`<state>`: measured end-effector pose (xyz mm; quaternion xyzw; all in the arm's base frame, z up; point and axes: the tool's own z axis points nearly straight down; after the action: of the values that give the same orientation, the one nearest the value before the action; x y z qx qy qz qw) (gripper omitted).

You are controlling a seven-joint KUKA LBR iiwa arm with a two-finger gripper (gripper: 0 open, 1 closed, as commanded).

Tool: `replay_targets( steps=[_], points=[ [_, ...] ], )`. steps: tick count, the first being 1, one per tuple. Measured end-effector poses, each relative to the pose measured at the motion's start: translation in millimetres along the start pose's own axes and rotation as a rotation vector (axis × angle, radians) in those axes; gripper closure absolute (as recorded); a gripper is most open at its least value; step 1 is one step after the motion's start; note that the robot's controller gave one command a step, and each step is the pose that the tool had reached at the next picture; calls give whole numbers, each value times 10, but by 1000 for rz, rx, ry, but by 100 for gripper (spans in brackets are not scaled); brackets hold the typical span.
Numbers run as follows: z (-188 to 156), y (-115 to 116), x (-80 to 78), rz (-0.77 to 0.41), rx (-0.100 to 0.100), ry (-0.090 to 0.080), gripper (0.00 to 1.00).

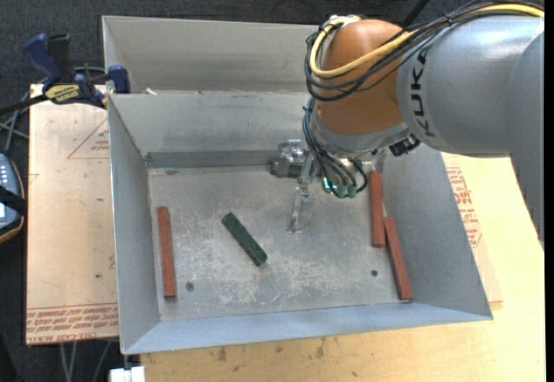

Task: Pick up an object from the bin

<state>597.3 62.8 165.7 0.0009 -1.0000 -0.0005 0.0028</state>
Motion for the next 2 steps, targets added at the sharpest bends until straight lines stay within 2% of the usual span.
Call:
replay_targets(
  steps=[1, 2],
  points=[
    [-34, -2, -17, 1, 0, -7, 0],
    [375, 500, 42, -22, 1, -12, 0]
  ],
)
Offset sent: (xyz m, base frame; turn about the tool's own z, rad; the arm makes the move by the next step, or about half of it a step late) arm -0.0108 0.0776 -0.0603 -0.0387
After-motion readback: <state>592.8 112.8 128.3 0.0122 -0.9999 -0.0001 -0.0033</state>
